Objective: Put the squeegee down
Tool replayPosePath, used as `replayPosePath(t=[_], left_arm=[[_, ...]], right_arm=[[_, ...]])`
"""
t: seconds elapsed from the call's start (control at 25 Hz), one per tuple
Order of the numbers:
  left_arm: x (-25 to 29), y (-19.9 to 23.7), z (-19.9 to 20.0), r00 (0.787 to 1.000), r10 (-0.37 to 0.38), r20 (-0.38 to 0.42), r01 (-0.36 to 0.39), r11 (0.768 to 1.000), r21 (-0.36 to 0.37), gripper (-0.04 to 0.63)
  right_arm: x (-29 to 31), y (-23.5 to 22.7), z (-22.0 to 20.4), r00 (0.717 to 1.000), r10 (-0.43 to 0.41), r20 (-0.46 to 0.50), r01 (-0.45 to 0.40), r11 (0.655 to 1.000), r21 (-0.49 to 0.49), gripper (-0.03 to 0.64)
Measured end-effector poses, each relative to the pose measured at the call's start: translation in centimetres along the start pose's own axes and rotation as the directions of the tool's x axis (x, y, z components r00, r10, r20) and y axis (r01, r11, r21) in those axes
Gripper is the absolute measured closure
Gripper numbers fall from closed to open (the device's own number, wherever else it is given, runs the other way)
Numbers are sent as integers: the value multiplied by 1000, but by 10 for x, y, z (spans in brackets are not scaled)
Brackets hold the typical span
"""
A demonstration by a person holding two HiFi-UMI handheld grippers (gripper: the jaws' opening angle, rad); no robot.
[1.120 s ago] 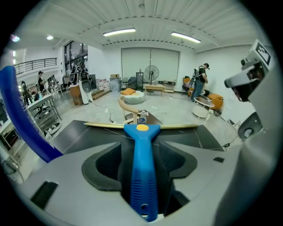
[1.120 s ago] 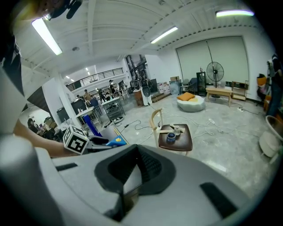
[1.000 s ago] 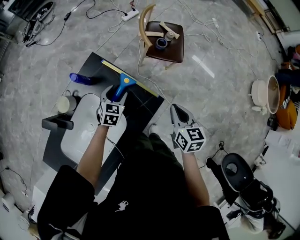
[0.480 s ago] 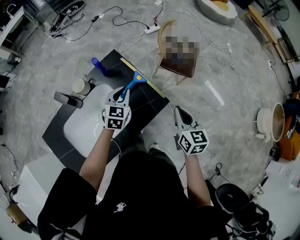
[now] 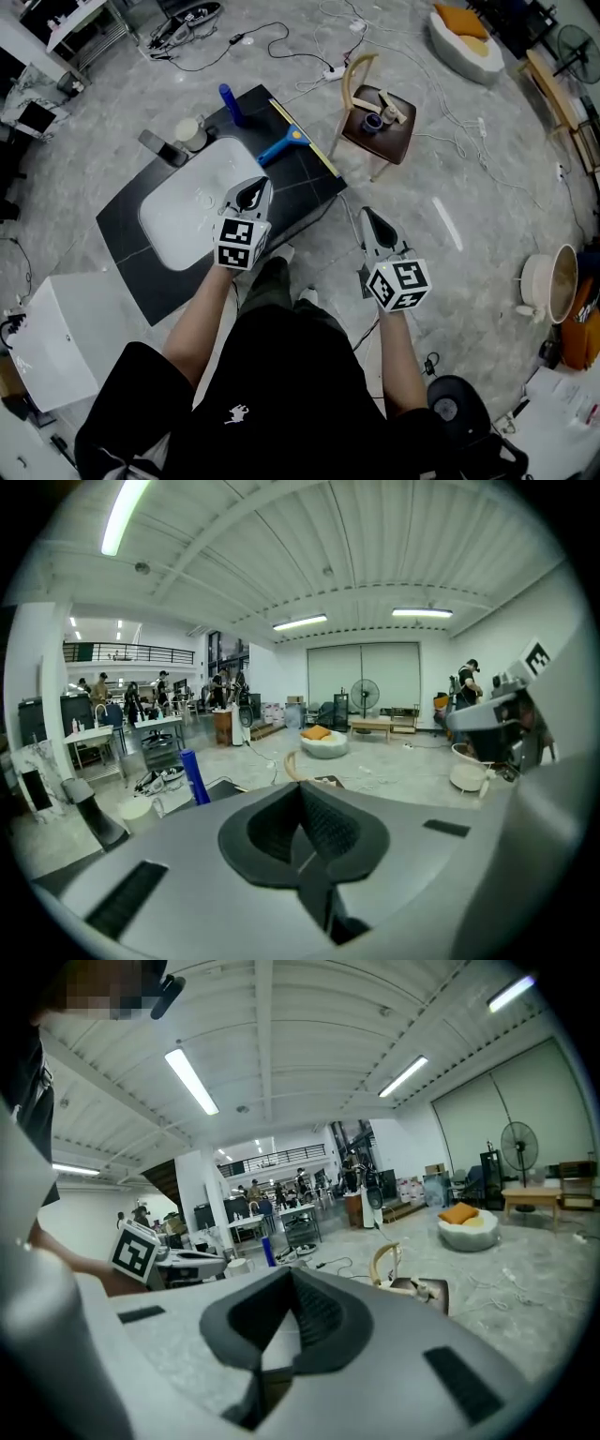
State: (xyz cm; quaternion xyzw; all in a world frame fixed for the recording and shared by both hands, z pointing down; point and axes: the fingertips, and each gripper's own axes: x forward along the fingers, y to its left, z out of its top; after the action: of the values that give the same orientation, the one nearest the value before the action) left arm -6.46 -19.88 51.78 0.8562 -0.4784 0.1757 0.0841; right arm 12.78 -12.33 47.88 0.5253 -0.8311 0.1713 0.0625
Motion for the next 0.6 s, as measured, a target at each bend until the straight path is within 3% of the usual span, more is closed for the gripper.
replayPosePath(t=[0.32, 0.6], left_arm=[[-81, -27, 18, 992, 80, 97, -81, 997, 2, 592], [-133, -39, 29, 974, 149, 170, -139, 988, -68, 592]], right_arm=[[-44, 23, 6, 995, 83, 52, -80, 995, -58, 615], [-82, 40, 16, 990, 118, 81, -111, 990, -85, 615]])
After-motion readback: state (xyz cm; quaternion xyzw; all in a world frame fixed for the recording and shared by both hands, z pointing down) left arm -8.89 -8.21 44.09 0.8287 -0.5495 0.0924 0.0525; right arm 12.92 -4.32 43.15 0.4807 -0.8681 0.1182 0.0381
